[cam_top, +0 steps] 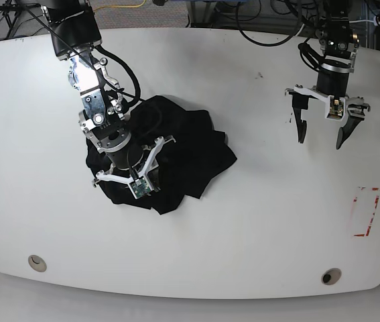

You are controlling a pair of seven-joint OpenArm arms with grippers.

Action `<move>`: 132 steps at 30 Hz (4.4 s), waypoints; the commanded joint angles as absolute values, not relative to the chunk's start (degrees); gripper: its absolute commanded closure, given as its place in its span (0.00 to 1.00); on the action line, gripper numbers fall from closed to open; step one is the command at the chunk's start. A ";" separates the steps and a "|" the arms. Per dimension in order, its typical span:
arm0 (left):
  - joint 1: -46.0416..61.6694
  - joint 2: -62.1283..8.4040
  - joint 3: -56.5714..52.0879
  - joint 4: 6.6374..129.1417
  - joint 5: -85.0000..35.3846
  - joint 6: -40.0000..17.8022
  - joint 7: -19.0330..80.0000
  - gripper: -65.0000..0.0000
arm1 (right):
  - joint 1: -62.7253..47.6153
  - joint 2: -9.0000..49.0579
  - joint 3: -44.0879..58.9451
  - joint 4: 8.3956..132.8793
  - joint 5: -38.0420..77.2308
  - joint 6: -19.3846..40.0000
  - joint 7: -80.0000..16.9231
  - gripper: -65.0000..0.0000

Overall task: Fold the T-shirt properly
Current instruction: 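Close the right gripper on the black T-shirt fabric and hold it, then adjust the right gripper's grip on the shirt, pressing into the heap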

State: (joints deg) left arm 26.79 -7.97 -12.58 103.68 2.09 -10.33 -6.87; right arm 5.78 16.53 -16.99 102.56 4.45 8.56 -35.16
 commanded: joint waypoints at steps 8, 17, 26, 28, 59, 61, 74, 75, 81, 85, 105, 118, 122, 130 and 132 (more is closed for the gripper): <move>26.06 -8.26 -11.27 104.40 1.53 -10.12 -8.12 0.26 | 7.04 17.36 -16.09 108.98 8.53 8.62 -36.42 0.57; 25.72 -8.33 -11.03 104.39 1.62 -10.37 -5.87 0.27 | 7.17 17.33 -16.35 111.28 7.86 8.48 -37.97 0.53; 26.53 -8.44 -10.75 104.91 1.49 -10.43 -6.21 0.27 | 6.53 17.16 -14.93 111.17 7.84 8.69 -38.51 0.57; 26.74 -8.46 -10.74 105.08 1.39 -10.41 -6.30 0.27 | 6.33 17.01 -14.65 111.06 7.56 8.73 -38.49 0.57; 26.85 -8.28 -10.89 104.48 2.07 -10.48 -6.43 0.26 | 9.66 16.30 -15.61 95.63 6.02 8.59 -30.33 0.55; 26.84 -8.25 -10.89 104.46 2.02 -10.47 -6.38 0.26 | 9.46 16.50 -15.87 95.88 6.10 8.62 -30.42 0.55; 26.31 -8.40 -11.20 104.13 1.97 -10.51 -6.61 0.26 | 7.93 16.88 -16.79 97.33 5.84 8.94 -29.99 0.56; 26.31 -8.41 -11.20 104.12 1.94 -10.50 -6.65 0.26 | 7.87 16.82 -16.95 97.42 5.82 8.95 -29.94 0.56; 26.26 -8.36 -11.15 104.06 1.97 -10.55 -6.74 0.26 | 7.46 16.71 -17.86 97.87 5.72 8.98 -29.55 0.56; 26.21 -8.46 -11.18 103.96 1.99 -10.62 -6.89 0.26 | 6.17 16.40 -18.88 98.26 5.76 8.80 -28.62 0.56; 25.91 -8.45 -10.53 103.81 1.98 -10.57 -7.32 0.26 | 3.10 16.14 -19.02 100.45 6.93 8.75 -33.56 0.55; 25.95 -8.56 -10.88 103.89 2.13 -10.59 -7.37 0.26 | 3.92 16.33 -19.15 98.08 6.51 8.75 -31.64 0.55; 25.87 -8.54 -10.87 103.86 2.11 -10.57 -7.51 0.26 | 4.04 16.34 -19.06 98.14 6.43 8.77 -31.93 0.55; 25.76 -8.51 -10.85 103.83 2.03 -10.58 -7.62 0.26 | 4.43 16.37 -19.01 98.62 6.33 8.79 -32.49 0.55; 25.79 -8.56 -10.88 103.80 2.06 -10.68 -7.61 0.26 | 4.14 16.36 -19.25 98.76 6.47 8.87 -32.63 0.55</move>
State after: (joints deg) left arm 25.85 -8.14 -10.70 102.96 2.37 -10.98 -5.67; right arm 3.18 16.03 -19.35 97.30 6.28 9.04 -33.65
